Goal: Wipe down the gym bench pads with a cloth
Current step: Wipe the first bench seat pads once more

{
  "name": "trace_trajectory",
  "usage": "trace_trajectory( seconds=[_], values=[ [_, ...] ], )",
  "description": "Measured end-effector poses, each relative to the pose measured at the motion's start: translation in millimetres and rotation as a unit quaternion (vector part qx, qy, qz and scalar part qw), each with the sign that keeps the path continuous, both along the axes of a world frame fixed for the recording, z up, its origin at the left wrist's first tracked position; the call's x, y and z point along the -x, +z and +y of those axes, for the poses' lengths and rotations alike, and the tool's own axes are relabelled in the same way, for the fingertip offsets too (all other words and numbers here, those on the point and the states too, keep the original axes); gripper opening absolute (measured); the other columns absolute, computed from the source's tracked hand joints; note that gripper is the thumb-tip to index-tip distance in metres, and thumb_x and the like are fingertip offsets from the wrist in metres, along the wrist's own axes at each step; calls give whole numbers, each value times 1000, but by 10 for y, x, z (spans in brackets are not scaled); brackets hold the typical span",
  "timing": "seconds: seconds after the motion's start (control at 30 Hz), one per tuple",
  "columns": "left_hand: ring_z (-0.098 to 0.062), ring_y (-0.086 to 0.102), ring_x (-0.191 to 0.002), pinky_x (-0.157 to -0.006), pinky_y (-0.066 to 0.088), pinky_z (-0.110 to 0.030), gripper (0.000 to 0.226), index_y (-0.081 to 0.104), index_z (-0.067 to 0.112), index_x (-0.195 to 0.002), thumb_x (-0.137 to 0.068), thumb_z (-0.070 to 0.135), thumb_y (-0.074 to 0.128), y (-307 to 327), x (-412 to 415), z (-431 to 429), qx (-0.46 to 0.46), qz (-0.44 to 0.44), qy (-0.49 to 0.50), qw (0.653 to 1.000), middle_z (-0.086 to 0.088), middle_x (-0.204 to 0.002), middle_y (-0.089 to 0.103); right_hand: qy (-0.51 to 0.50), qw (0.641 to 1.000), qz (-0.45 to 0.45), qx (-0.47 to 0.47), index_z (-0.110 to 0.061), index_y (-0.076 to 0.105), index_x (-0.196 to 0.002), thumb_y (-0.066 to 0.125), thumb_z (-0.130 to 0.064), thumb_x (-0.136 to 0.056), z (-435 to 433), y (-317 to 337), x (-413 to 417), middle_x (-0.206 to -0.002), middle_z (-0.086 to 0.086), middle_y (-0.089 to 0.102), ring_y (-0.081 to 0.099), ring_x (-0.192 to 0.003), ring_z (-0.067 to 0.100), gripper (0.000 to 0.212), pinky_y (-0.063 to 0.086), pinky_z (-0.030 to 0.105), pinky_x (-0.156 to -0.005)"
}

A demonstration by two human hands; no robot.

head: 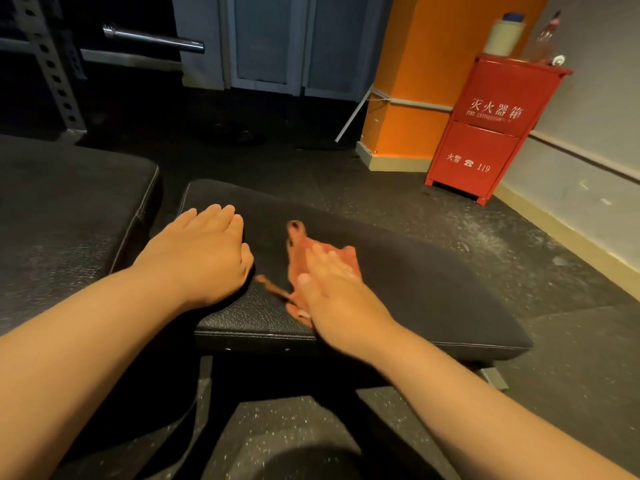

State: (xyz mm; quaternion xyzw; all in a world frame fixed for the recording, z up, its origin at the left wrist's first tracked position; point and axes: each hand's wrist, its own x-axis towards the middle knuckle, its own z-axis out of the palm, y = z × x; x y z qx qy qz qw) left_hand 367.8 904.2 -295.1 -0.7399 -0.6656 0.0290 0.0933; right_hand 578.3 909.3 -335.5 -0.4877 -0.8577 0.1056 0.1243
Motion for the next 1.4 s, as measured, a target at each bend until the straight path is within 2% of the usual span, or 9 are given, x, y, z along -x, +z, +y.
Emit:
trace_trajectory(
  seconds=[0.1,0.27,0.37,0.53,0.67,0.83,1.03,1.2,1.4],
  values=[
    [-22,27,-146,-120,23,-42,59,33,12,-148,-99,41,17,15,10,-30,12,-8,0,1000,-8,-159,30,49,992,85,77,-37,17,-158,30,-48,-106,-197,46,-34,-166,-19,7,-3,-152,1,55,3,32,-125],
    [-23,33,-140,-117,28,-40,64,33,11,-145,-95,44,10,-9,9,-137,12,11,-7,1000,-7,-155,34,-81,995,15,50,-33,25,-152,31,-48,-99,162,-141,-834,-119,-8,56,54,-121,23,55,39,47,-104],
    [-24,32,-141,-117,28,-41,63,32,10,-146,-97,43,12,-12,24,-124,10,12,-4,1000,-8,-156,33,-138,982,-127,-8,-10,41,-142,36,-49,-81,134,-41,-526,-122,2,57,56,-118,28,73,40,44,-90],
    [-20,14,-152,-124,14,-40,63,19,14,-156,-101,44,16,5,12,-171,21,-19,-1,1000,-5,-165,17,108,990,-30,87,-14,11,-159,29,-21,-108,-419,191,-124,-156,-15,-20,-21,-149,7,55,-15,23,-119],
    [-17,9,-153,-124,11,-38,63,13,16,-158,-102,45,16,12,-13,-233,25,-14,-12,1000,-2,-166,12,23,984,23,175,-40,4,-158,28,-41,-108,-167,106,-564,-160,-29,-3,-6,-150,-6,56,-3,15,-118],
    [-19,15,-151,-124,14,-40,62,21,14,-156,-101,43,18,-20,-16,-250,4,-29,-8,1000,-3,-164,19,-213,968,-61,117,-15,34,-149,23,-33,-101,484,-61,-700,-147,7,41,39,-133,29,52,30,45,-107],
    [-21,37,-138,-119,26,-40,58,42,12,-142,-96,40,21,-36,-5,-267,-31,-88,-10,996,-6,-148,42,64,995,-9,73,-18,17,-160,33,-31,-107,69,240,347,-168,-1,-2,-10,-154,20,57,-8,36,-123],
    [-18,48,-97,-99,44,-42,42,49,20,-97,-87,43,16,-46,11,-241,-65,-106,-27,992,0,-103,53,33,995,10,97,-15,19,-159,29,-34,-109,347,242,242,-168,-1,9,1,-154,14,55,-1,24,-118],
    [-27,54,-107,-102,44,-49,56,59,10,-114,-88,40,19,-107,14,-279,-74,-92,-24,993,-8,-112,58,75,994,38,71,-15,32,-155,35,-28,-104,333,202,688,-162,4,27,17,-151,24,53,14,40,-124]
  ],
)
